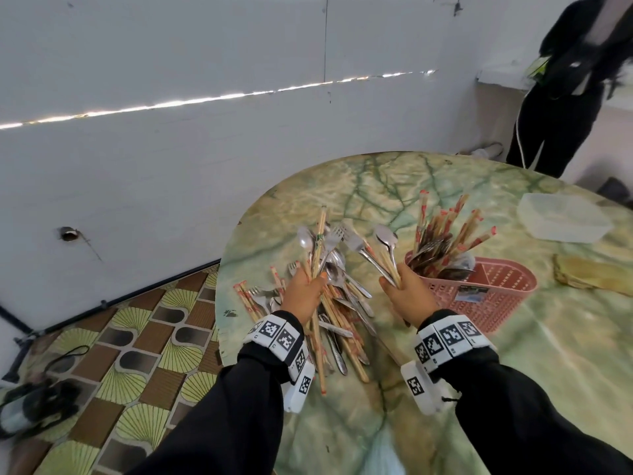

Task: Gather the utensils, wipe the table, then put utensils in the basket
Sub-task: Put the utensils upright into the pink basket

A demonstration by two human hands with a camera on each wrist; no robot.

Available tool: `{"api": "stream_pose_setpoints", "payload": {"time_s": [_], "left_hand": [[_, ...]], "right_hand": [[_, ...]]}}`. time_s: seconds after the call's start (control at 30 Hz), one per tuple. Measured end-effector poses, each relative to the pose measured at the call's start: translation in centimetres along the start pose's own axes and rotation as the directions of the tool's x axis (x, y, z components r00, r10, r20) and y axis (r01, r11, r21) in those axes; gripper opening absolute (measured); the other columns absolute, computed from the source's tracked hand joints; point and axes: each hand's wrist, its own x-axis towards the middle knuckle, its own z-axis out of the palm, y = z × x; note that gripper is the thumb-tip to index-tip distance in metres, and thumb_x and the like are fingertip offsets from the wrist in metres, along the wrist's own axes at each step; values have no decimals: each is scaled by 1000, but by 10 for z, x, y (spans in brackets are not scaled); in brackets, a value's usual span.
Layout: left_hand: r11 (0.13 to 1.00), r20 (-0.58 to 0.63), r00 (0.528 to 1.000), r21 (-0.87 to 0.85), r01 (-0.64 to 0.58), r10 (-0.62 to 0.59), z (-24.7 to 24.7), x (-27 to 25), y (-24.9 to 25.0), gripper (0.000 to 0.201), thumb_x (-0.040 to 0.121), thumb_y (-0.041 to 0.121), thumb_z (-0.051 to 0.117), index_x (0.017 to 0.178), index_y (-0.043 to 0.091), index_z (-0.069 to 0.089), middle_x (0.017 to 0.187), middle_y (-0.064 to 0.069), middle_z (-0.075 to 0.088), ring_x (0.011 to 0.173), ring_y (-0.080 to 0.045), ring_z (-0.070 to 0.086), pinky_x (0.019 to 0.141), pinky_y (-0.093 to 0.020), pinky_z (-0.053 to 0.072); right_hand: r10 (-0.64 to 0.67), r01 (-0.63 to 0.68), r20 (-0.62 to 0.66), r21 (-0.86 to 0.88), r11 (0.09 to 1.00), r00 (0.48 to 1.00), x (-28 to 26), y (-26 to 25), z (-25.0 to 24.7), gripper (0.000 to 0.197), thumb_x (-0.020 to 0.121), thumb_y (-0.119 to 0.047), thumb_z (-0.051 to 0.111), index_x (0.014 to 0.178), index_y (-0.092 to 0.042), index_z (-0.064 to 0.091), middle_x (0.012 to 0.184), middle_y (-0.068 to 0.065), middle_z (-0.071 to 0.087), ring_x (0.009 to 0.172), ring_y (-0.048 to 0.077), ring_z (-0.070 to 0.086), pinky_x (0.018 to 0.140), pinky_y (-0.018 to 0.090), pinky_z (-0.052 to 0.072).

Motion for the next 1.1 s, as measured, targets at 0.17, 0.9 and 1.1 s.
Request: {"api": "stream_pose_setpoints", "payload": {"time_s": [0.17,0.9,1.1], "left_hand": [[990,-108,992,-133,55,-70,0,-7,-3,8,96,15,46,95,12,53,65,0,45,51,-12,45,45,-20,44],[954,-35,980,-225,-197,194,69,-38,73,12,93,18,52,83,17,46,59,-5,48,35,-5,43,37,-18,40],[951,-52,966,-167,-259,253,119,-48,84,15,90,15,57,94,29,54,93,-21,64,75,-42,57,75,-51,48]], "right_hand": [[31,-23,42,-191,981,999,-7,13,-5,32,95,-24,46,123,-8,42,107,18,62,99,35,60,77,33,43],[-176,255,-188,602,757,966,-45,-16,-86,20,89,-14,57,71,-9,50,43,-1,52,33,7,48,38,19,44],[-129,257,-248,601,757,960,-51,11,-124,22,78,-27,65,69,-14,49,39,-4,47,32,4,40,35,17,36]]}}
